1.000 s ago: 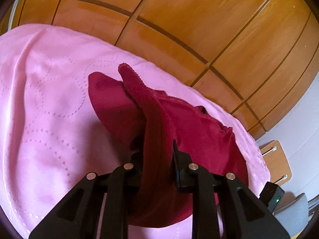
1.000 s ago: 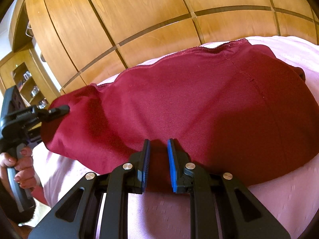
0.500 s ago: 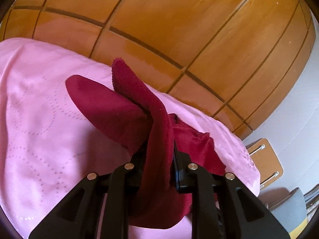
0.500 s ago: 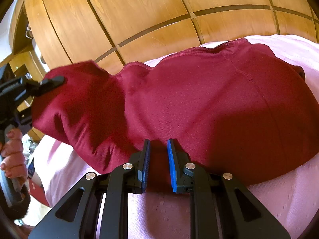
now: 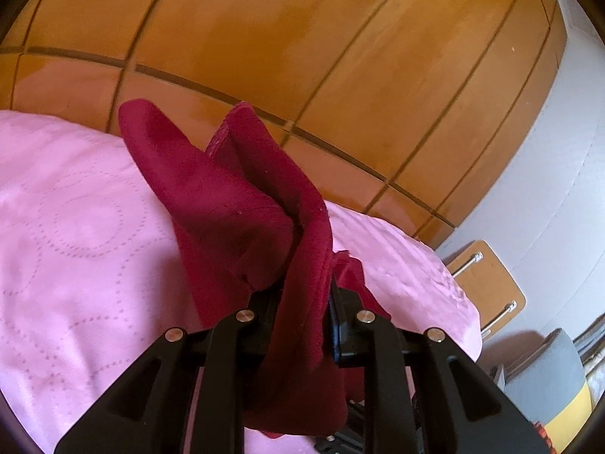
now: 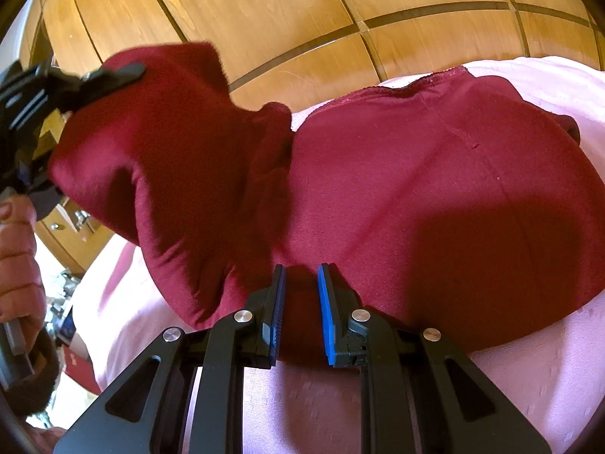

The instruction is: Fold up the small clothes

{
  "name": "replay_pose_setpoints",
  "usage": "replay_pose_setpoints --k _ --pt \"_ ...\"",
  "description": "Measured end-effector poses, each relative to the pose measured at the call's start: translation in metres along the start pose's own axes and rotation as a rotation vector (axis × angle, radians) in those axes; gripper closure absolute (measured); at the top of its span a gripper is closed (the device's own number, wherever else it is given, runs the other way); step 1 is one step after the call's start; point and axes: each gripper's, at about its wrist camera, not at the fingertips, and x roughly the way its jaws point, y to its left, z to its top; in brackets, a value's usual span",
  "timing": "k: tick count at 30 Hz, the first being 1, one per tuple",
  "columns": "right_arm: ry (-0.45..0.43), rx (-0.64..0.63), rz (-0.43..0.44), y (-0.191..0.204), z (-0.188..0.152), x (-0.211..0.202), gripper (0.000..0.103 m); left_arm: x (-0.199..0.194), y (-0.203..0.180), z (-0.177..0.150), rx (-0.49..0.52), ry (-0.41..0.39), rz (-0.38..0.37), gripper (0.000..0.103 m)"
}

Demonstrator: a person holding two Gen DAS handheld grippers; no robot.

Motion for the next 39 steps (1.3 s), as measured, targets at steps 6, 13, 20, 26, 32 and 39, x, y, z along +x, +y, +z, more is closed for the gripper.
replay_pose_setpoints --k 6,13,20,26,32,39 --pt "0.005 0.019 0.018 -0.003 0.000 -0.001 0.087 0.017 -0.017 0.003 0.017 0.033 -0.040 0.086" --pt "0.018 0.054 0.051 -0.008 0.001 -0.003 0.087 0.039 -0.038 0.003 0.062 0.082 -0.067 0.086" --pt "0.035 0.129 0.043 -0.022 0.012 -0.022 0.087 0.053 -0.044 0.002 0.062 0.116 -0.088 0.086" --pt "0.043 0.208 0.028 -0.042 0.013 -0.043 0.087 0.061 -0.046 -0.001 0.065 0.138 -0.109 0.086" --pt "-0.003 0.262 -0.037 -0.055 0.014 -0.064 0.065 0.068 -0.050 -0.007 0.080 0.160 -0.116 0.086" --pt "-0.023 0.373 -0.080 -0.082 0.013 -0.073 0.065 0.084 -0.065 -0.017 0.123 0.196 -0.133 0.086"
